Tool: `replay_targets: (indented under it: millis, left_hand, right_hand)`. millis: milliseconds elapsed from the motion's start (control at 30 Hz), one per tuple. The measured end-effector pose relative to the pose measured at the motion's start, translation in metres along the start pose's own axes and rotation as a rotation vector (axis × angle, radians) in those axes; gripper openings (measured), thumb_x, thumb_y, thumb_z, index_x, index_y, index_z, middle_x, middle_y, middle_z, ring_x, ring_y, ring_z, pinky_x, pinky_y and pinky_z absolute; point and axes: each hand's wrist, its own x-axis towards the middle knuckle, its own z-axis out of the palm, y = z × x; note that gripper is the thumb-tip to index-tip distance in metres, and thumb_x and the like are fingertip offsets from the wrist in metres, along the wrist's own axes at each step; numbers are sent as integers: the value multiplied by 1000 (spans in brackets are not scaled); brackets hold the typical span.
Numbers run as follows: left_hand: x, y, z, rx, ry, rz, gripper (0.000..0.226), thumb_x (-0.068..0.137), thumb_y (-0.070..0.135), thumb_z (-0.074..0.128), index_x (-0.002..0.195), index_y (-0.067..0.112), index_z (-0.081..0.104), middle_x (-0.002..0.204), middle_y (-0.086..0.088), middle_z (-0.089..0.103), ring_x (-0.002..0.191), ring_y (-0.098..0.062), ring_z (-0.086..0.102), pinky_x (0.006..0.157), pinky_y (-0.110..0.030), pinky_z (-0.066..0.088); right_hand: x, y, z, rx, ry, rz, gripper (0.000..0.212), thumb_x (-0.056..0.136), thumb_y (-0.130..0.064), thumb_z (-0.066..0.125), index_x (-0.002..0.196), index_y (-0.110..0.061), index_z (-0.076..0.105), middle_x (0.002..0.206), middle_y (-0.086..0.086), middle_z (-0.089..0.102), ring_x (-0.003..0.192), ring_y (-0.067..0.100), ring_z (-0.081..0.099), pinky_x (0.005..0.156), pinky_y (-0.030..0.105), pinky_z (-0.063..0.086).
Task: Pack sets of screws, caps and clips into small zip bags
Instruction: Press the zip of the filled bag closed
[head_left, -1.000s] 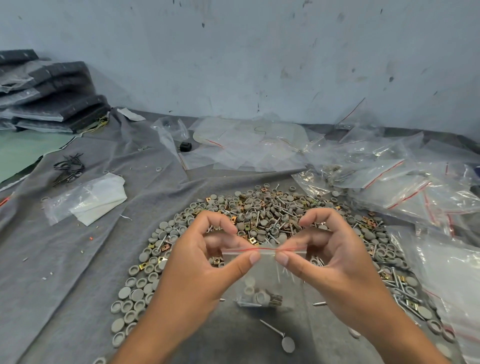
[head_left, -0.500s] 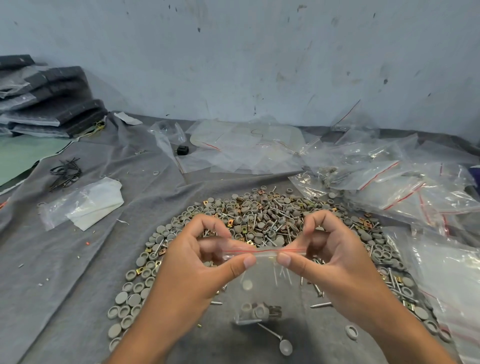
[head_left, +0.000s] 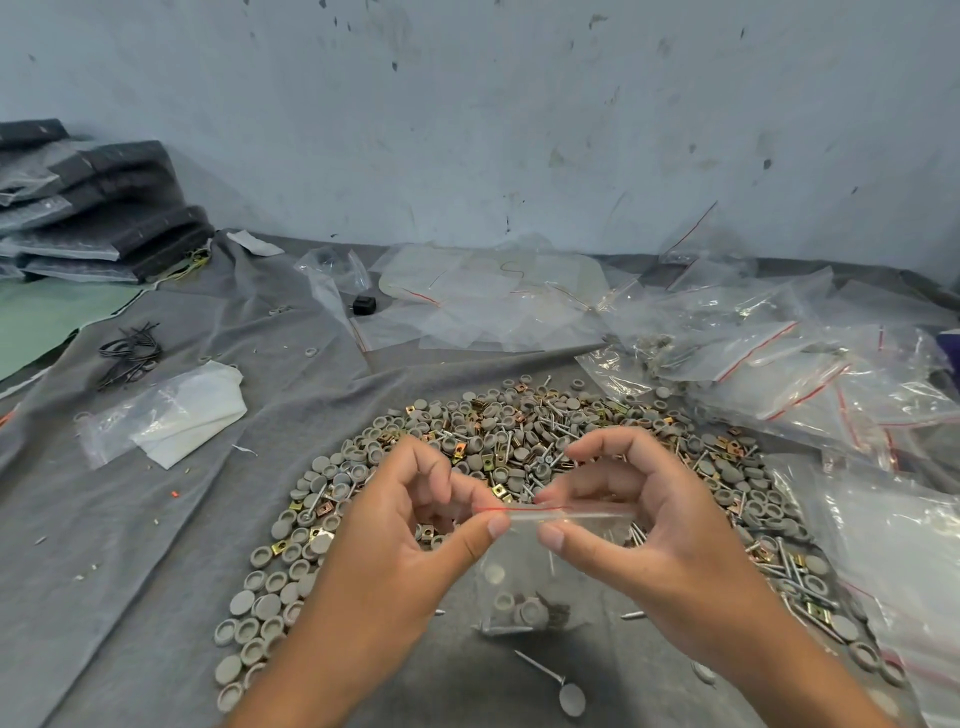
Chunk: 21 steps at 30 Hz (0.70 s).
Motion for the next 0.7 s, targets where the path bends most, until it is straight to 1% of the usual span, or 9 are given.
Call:
replay_targets:
  millis: [67,133,200,300,367,400,467,533,700]
  left_hand:
    - [-1,0,3,1,-19,7,34,78,37,80,83,40,47,94,-5,75,81,-14,68,73,-24,49]
    - [-2,-1,4,19,-27,14,31,80,37,80,86,40,49,97,-4,76,86,-17,70,75,-30,49]
    - [-3,-1,5,43,-26,24,30,81,36,79,87,41,50,97,-3,76,89,-21,71,78,-32,49]
    - [-3,-1,5,68,-23,34,30,80,35,80,89,40,51,96,-3,76,88,-22,70,77,-22,49]
    - [-2,-1,5,69,-24,33,30,80,34,80,89,37,51,95,-3,76,86,-20,70,75,-20,48]
    - [-2,0,5,66,-23,35,30,80,33,80,90,36,51,94,-4,76,85,-20,69,75,-22,48]
    - [-3,0,6,62,-18,39,32,79,32,80,90,33,50,92,-4,76,83,-22,69,77,-34,49]
    - [-4,1,6,68,-18,45,32,79,30,79,90,32,49,89,-4,75,82,-22,68,76,-43,48]
    - [-5,3,9,111,-13,58,34,78,27,74,87,34,43,85,-2,72,79,-22,64,75,-44,48]
  right_hand:
    - [-1,0,3,-50,16,-20,47,72,-47,84,110,-44,58,97,-6,77,95,15,74,72,25,59]
    - [-1,0,5,-88,28,-38,43,74,-48,81,110,-46,57,94,-9,77,92,13,73,75,22,57]
    - [-2,0,7,-91,31,-45,43,74,-47,80,110,-46,56,92,-9,77,89,14,74,72,25,58]
    - [-3,-2,8,-64,31,-55,41,75,-41,81,108,-44,57,90,-5,77,82,16,74,65,25,58]
    - [-4,-3,10,-61,39,-68,39,75,-38,81,106,-41,57,88,-4,76,77,15,74,62,23,57]
    - [-4,-4,10,-64,42,-75,37,75,-37,81,104,-40,57,87,-4,76,75,15,74,62,22,56]
    - [-4,-5,11,-69,45,-89,35,75,-36,80,101,-40,57,86,-4,76,72,12,73,62,17,55]
    - [-4,-6,12,-80,42,-97,34,76,-35,80,100,-41,57,86,-5,75,72,11,73,62,16,54]
    - [-4,-6,14,-117,19,-99,37,75,-41,79,103,-45,56,89,-9,75,78,12,73,62,20,56]
